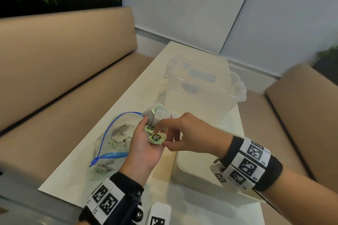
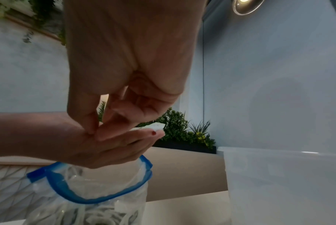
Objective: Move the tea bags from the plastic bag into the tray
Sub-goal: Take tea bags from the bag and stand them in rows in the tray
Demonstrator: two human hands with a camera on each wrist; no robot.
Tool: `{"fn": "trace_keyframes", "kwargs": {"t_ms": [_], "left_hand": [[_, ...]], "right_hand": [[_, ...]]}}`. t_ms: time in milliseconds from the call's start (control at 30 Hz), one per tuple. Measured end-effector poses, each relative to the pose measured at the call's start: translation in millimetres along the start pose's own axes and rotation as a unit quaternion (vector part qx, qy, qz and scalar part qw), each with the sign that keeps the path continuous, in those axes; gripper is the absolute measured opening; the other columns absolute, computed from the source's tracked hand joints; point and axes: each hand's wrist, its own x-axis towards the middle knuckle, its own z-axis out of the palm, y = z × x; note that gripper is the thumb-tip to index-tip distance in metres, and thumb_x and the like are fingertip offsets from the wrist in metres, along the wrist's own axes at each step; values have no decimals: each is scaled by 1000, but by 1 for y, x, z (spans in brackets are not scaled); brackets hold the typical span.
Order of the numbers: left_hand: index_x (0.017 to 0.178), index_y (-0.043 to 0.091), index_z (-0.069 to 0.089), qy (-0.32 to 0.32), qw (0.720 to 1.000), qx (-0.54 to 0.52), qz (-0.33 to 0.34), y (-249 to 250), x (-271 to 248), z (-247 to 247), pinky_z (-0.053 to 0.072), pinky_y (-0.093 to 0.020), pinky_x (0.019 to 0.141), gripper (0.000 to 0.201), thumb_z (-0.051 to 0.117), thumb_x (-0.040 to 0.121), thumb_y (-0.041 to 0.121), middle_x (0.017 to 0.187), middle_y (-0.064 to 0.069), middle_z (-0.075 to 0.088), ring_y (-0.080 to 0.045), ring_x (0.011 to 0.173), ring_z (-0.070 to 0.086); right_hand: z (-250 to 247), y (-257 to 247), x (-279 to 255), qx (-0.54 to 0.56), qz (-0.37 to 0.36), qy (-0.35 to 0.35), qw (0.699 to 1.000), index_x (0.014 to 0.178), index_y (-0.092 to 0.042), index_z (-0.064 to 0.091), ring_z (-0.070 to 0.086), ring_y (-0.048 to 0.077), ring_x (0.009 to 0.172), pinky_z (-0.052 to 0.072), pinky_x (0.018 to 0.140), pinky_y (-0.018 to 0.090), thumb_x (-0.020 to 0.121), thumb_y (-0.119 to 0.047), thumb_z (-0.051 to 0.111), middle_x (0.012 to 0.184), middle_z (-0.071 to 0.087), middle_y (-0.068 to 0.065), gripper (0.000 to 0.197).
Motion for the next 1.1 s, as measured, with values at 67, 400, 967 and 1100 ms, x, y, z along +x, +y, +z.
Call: {"fn": "trace_keyframes", "kwargs": {"t_ms": [67,400,967,1100], "left_hand": [[122,2,59,0,1000,-8,-2,0,-1,2,48,-35,90,43,36,100,31,112,-19,68,-26,105,63],[127,4,54,27,997,-69,15,0,0,-2,60,-41,67,37,45,99,26,99,-21,70,-30,83,72],[127,6,54,7,996,-88,32,5,-3,-12,55,-48,81,35,47,98,24,123,-20,61,-36,104,65],[127,5,54,9,996,-87,36,10,-2,-15,56,-46,80,36,46,98,25,123,-21,61,-35,103,66]], "right_hand": [[3,0,0,-20,-7,23,1000,97,-20,68,56,15,55,52,62,33,80,-18,64,60,63,-5,17],[-41,-12,-8,40,-7,50,998,79,-13,69,67,6,64,47,57,9,80,-19,70,65,69,-4,6],[10,101,-18,-38,254,-185,949,80,-9,71,55,4,67,44,67,12,76,-1,66,75,63,-5,11],[29,119,-9,-34,266,-225,937,93,-12,75,57,9,80,44,80,21,81,-8,66,94,72,5,15]]}}
